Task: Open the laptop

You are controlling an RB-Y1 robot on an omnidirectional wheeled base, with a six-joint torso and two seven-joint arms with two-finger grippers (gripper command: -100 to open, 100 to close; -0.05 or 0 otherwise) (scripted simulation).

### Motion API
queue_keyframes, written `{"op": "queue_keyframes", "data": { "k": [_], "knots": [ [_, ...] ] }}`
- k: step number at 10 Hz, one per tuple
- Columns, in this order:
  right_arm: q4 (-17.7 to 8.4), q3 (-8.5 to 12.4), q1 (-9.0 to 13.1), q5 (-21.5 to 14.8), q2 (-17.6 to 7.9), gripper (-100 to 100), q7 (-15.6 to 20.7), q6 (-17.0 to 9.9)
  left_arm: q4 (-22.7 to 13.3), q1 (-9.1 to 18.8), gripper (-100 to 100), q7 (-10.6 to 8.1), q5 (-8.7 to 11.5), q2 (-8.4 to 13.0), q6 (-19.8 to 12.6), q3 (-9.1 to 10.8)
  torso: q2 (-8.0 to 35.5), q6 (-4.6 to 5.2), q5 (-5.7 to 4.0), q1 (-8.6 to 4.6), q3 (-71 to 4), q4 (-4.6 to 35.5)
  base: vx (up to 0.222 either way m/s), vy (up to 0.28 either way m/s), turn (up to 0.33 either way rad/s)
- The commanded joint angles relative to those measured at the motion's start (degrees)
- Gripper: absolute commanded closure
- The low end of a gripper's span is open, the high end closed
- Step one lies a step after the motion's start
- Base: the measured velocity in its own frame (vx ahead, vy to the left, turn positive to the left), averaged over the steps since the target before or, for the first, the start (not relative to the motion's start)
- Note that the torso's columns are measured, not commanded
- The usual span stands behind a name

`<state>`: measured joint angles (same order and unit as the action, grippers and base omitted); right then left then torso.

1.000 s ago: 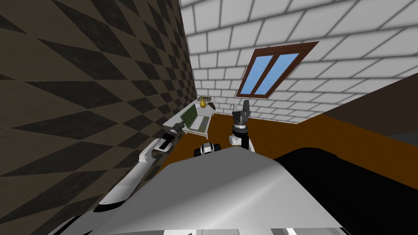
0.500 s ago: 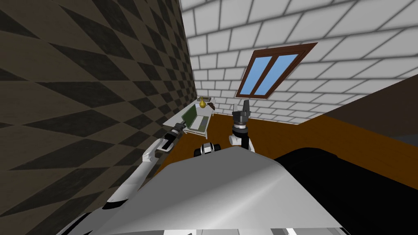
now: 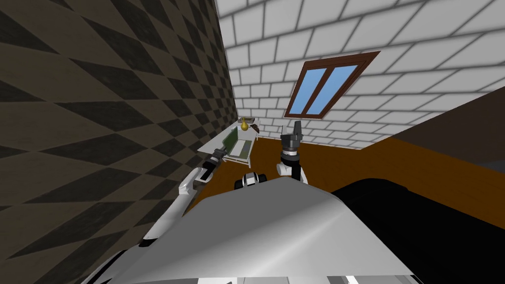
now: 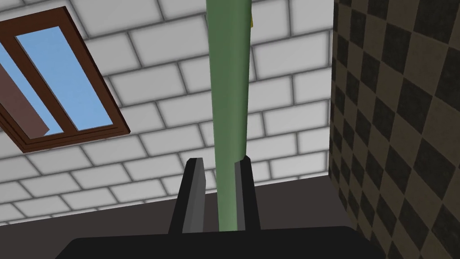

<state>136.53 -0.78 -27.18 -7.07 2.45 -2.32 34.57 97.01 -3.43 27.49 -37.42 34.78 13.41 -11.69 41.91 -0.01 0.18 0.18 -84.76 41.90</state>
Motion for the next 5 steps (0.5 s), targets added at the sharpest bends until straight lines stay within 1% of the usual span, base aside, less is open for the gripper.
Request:
{"op": "queue_keyframes", "data": {
  "k": [1, 2, 3, 5],
  "knots": [
    [0.00, 0.00, 0.00, 0.00, 0.00, 0, 0.00, 0.00, -1.38, -0.09, 100, 4.08, -2.59, -2.77, 0.01, -0.68, -0.05, -0.04, 0.01, 0.05, -0.03, -0.03, -0.012, 0.009, 0.014],
    [0.00, 0.00, 0.00, 0.00, 0.00, 0, 0.00, 0.00, -1.95, -0.08, 100, 5.52, -4.27, -4.60, 0.12, -0.87, -0.12, 0.01, 0.04, 0.07, -0.07, -0.08, -0.015, 0.022, 0.013],
    [0.00, 0.00, 0.00, 0.00, 0.00, 0, 0.00, 0.00, -1.95, -0.08, 100, 6.51, -4.27, -4.60, 0.12, -0.87, -0.22, 0.09, 0.08, 0.06, -0.12, -0.21, -0.010, 0.014, -0.030],
    [0.00, 0.00, 0.00, 0.00, 0.00, 0, 0.00, 0.00, -3.10, -0.04, 100, 10.62, -7.63, -8.25, 0.34, -1.24, -0.30, -0.02, 0.11, 0.12, -0.17, -0.31, -0.013, 0.013, 0.005]
  ]
}}
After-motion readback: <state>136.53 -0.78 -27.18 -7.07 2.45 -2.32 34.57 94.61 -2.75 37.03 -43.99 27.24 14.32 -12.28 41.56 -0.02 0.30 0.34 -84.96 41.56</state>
